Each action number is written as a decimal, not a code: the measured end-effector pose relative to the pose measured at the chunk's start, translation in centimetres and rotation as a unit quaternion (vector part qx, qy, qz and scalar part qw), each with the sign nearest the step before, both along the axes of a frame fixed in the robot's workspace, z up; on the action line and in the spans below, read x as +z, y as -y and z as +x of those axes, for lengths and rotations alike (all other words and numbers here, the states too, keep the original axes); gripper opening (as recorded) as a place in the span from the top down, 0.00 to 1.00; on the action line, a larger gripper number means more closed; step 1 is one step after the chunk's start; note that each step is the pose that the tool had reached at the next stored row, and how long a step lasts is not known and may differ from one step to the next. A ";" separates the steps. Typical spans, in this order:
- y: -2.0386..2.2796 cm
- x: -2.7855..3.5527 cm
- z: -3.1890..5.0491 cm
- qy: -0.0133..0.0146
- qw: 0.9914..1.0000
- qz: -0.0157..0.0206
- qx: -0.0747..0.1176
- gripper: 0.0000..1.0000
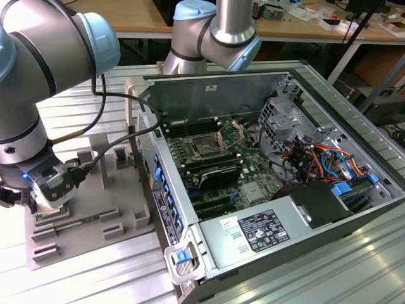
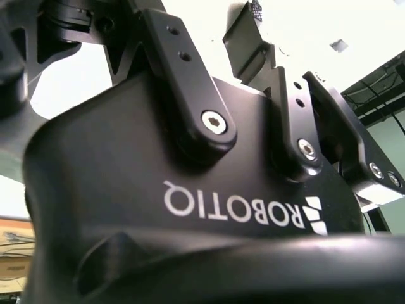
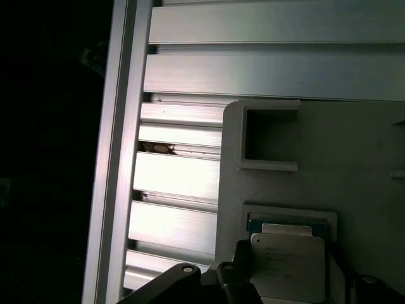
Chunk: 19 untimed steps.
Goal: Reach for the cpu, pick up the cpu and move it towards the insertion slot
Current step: 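Pick up the cpu and move it towards the insertion slot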
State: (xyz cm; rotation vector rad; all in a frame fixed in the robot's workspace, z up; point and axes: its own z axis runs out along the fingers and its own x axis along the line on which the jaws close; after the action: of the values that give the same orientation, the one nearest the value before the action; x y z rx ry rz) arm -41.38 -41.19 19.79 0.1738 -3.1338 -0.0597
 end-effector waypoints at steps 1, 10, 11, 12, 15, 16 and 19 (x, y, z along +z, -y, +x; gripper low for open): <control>0.00 0.03 0.00 0.000 1.000 0.000 0.000 0.45; 0.00 0.24 0.00 0.000 1.000 0.000 0.000 0.45; 0.00 0.27 0.00 0.000 1.000 0.000 0.000 0.45; 0.00 0.30 0.00 0.000 1.000 0.000 0.000 0.45; 0.00 0.37 0.00 0.000 1.000 0.000 0.000 0.45; 0.00 0.39 0.00 0.000 1.000 0.000 0.000 0.45; 0.00 0.47 0.00 0.000 1.000 0.000 0.000 0.45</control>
State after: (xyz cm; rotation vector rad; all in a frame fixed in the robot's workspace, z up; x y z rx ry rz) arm -41.38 -41.19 20.25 0.1738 -3.1336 -0.0596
